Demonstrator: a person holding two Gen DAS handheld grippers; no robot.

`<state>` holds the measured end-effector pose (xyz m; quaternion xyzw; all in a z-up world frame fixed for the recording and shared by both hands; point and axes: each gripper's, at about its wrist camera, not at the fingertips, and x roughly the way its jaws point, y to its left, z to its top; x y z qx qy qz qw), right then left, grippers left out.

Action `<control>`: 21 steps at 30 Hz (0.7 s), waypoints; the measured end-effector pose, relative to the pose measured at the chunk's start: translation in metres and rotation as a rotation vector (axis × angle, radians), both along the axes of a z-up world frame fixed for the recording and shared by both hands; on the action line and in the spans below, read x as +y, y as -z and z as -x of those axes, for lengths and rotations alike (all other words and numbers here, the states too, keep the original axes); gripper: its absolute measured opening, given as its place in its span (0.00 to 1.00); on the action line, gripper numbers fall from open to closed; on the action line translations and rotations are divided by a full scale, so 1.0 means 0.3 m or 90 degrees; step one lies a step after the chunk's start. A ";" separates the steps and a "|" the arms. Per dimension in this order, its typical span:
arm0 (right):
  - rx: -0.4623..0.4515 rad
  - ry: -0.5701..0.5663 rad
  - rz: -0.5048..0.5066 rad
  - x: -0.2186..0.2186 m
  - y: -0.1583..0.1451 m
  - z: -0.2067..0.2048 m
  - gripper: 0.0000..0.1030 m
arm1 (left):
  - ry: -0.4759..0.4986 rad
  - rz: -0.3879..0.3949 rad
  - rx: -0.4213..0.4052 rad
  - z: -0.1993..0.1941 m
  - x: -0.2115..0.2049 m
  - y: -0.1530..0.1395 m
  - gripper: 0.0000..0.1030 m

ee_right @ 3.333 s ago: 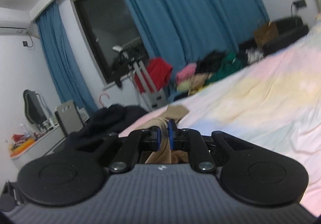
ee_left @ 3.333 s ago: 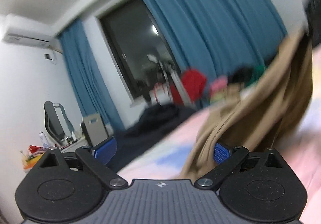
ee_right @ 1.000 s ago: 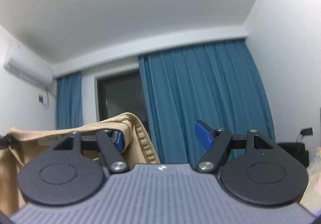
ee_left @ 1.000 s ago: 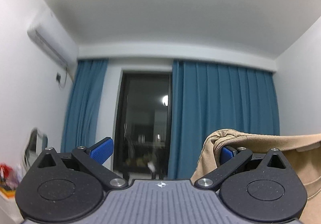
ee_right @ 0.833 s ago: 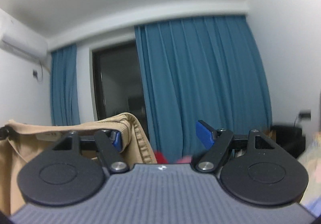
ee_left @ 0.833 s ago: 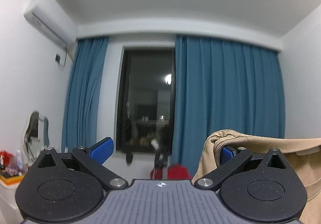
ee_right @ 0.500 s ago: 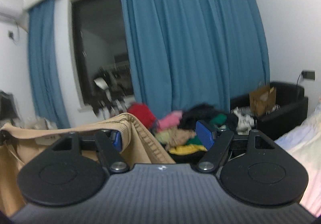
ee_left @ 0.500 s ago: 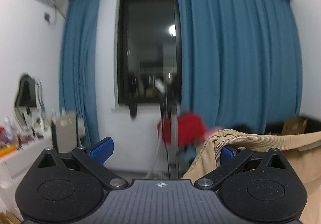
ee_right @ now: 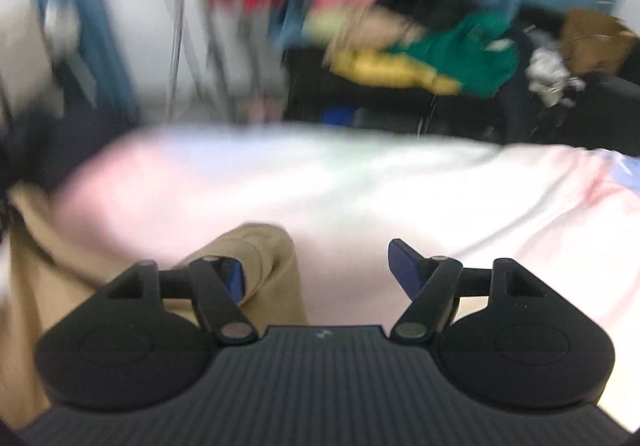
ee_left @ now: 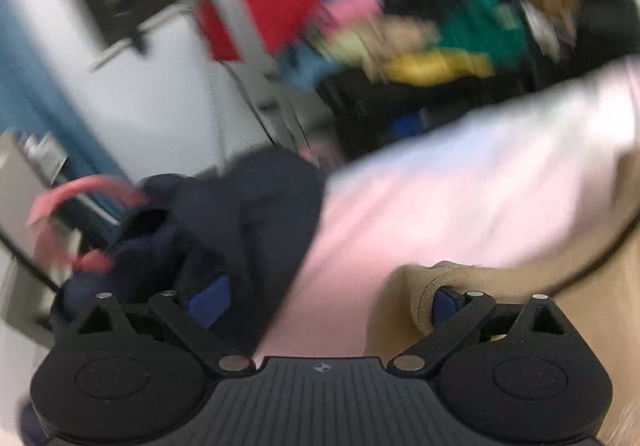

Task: Fold clothes
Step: 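Lay the shirt flat on the bed with both grippers and release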

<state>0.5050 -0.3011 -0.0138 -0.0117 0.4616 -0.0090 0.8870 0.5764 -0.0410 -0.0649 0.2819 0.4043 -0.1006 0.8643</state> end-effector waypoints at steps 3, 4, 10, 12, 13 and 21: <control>0.073 -0.104 0.028 0.077 0.036 -0.021 0.70 | 0.051 -0.113 0.049 -0.013 -0.079 0.061 1.00; 0.095 -0.138 0.034 0.106 0.044 -0.030 0.70 | 0.055 -0.129 0.067 -0.020 -0.096 0.078 1.00; 0.041 -0.154 -0.038 0.200 -0.033 0.015 0.70 | 0.064 -0.003 0.111 -0.026 -0.075 -0.002 1.00; -0.014 -0.110 -0.071 0.200 -0.078 0.084 0.70 | 0.064 0.050 0.072 0.011 -0.055 -0.052 1.00; -0.043 -0.084 -0.082 0.197 -0.098 0.129 0.70 | 0.064 0.076 0.052 0.029 -0.045 -0.076 1.00; -0.213 0.101 -0.155 0.196 -0.183 0.660 0.70 | -0.003 0.242 -0.066 0.447 0.106 -0.230 1.00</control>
